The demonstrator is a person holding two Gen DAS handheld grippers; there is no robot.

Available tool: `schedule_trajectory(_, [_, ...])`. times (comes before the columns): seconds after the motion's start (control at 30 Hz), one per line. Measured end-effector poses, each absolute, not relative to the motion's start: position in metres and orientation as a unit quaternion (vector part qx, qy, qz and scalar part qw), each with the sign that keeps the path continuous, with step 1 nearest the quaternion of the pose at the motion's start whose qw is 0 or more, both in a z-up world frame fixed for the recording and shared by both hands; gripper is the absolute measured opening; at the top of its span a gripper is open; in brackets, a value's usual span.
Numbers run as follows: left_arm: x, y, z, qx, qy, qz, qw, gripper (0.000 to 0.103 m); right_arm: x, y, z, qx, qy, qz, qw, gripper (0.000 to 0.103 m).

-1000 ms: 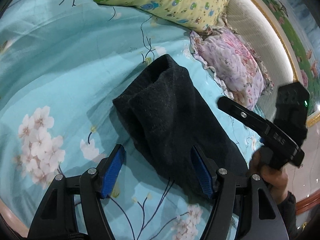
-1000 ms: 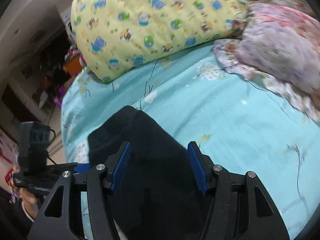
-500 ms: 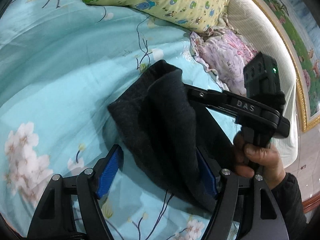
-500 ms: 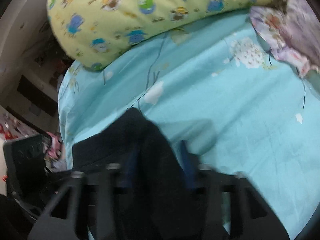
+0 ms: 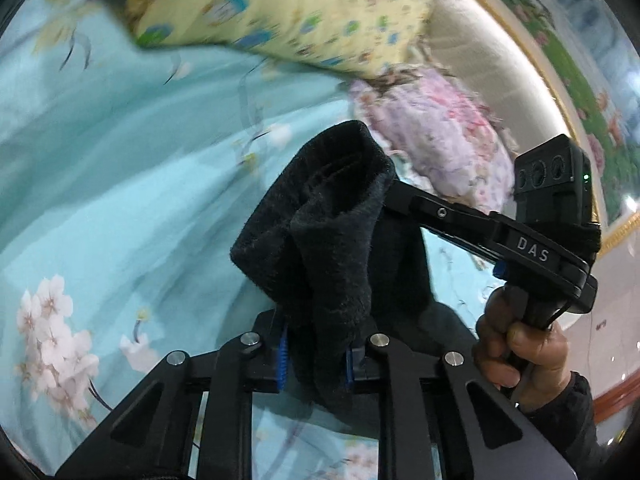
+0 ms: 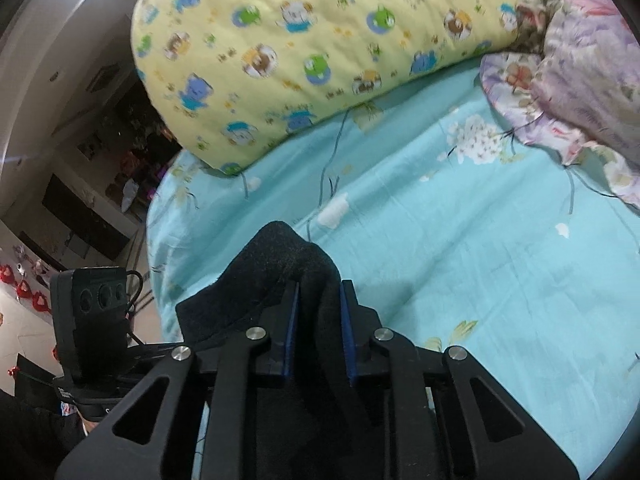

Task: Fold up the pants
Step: 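Lift the held end with both tools and fold it over the bundle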

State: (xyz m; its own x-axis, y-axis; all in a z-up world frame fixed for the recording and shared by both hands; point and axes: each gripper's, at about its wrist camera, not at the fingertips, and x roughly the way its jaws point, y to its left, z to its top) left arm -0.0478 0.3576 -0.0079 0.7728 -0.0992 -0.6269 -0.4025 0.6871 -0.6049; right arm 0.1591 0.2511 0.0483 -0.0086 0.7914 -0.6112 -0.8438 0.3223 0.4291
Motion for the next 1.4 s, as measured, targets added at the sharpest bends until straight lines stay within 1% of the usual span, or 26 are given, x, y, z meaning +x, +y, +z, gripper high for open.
schedule_trajectory(0.23, [-0.048,0.325,0.035,-0.354,0.303,0.049,0.883,0.018,0.148,0.2,0.081,0.007,0.37,0.586,0.721,0.02])
schedule_trajectory(0.37, [-0.042,0.295,0.058,-0.33,0.299,0.008,0.895,0.018,0.14,0.156,0.097,0.038,0.344,0.581,0.736,0.02])
schedule_trajectory(0.53, [-0.032,0.246,0.086,-0.296,0.297,-0.048,0.906,0.018,0.134,0.094,0.107,0.084,0.318,0.569,0.754,0.019])
schedule_trajectory(0.73, [-0.018,0.191,0.103,-0.255,0.307,-0.093,0.912,0.018,0.129,0.027,0.107,0.134,0.294,0.551,0.77,0.019])
schedule_trajectory(0.97, [-0.001,0.132,0.105,-0.213,0.33,-0.129,0.911,0.019,0.122,-0.046,0.085,0.196,0.28,0.525,0.78,0.019])
schedule_trajectory(1.4, [0.02,0.06,0.074,-0.165,0.377,-0.159,0.897,0.019,0.114,-0.12,0.037,0.252,0.286,0.484,0.788,0.019])
